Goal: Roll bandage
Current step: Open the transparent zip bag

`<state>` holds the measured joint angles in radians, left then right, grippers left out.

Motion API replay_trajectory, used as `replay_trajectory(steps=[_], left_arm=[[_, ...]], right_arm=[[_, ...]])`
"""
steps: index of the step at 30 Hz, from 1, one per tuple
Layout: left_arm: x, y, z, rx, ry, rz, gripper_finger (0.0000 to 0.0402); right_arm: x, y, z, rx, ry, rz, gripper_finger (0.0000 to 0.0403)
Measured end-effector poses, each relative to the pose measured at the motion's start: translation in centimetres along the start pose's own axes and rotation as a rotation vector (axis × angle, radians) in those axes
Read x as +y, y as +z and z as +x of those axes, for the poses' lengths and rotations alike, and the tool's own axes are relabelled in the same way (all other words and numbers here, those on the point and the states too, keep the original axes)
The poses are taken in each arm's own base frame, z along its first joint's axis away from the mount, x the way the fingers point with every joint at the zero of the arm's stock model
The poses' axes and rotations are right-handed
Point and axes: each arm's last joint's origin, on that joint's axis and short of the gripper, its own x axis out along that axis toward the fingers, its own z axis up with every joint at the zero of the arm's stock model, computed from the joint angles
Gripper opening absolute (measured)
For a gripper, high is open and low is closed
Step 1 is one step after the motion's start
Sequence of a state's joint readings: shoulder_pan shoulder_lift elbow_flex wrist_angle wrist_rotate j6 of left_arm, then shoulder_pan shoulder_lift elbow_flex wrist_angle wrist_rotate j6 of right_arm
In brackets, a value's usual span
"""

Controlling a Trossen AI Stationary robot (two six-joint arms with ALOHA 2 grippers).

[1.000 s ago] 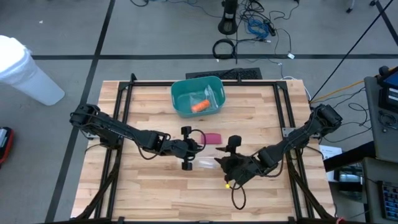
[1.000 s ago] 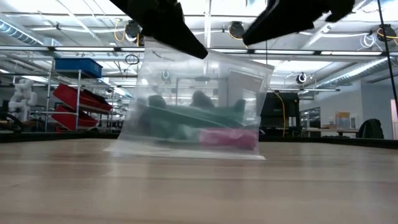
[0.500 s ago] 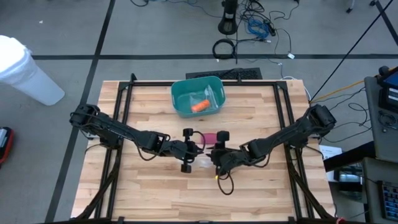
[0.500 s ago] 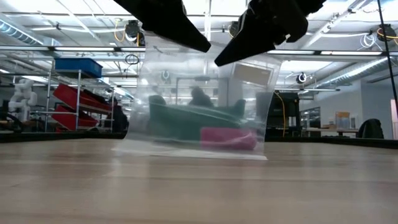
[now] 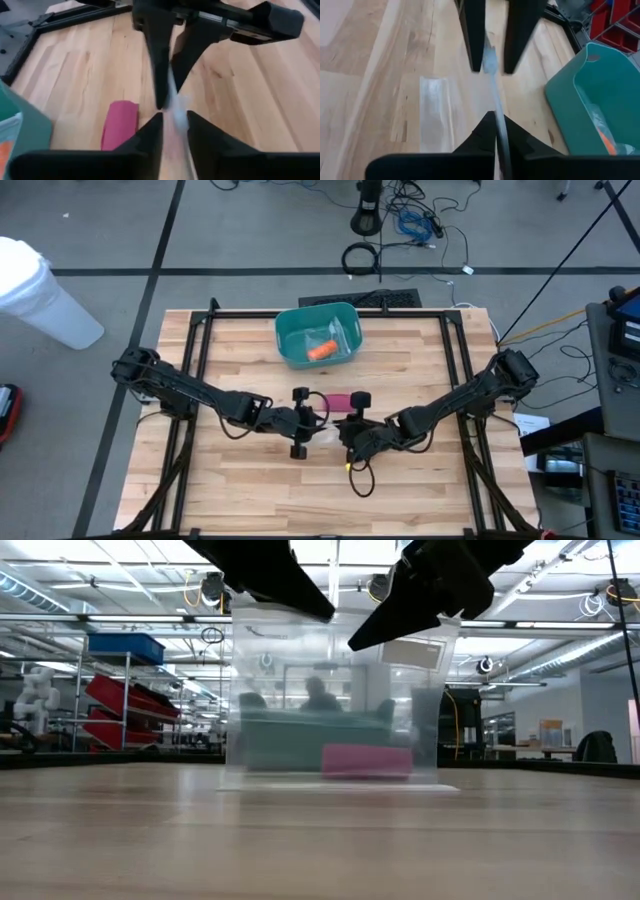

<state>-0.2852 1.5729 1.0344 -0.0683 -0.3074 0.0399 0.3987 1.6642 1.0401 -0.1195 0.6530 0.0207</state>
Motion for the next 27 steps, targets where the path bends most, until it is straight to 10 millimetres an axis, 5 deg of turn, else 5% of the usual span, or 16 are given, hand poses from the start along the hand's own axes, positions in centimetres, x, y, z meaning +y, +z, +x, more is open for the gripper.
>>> replay_trajectory(steps=[6, 11, 22, 27], left_arm=[[-0.1, 0.0, -0.6, 0.023, 0.025, 0.006, 0.0171], [-0.3, -0.6, -0.7, 0.076, 0.029, 0.026, 0.0204], [0.2, -0.9, -0.8, 0.108, 0.206, 0.013, 0.0202], [0.0, -1.2, -0.8, 0.14, 0.126, 0.059, 0.0145]], right_arm=[[-0.1, -0.1, -0.1, 0.005, -0.047, 0.011, 0.0], [-0.1, -0.3, -0.1, 0.024, -0.059, 0.004, 0.0], [-0.1, -0.3, -0.1, 0.026, -0.052, 0.006, 0.0], [-0.1, -0.4, -0.1, 0.035, -0.053, -0.001, 0.0]])
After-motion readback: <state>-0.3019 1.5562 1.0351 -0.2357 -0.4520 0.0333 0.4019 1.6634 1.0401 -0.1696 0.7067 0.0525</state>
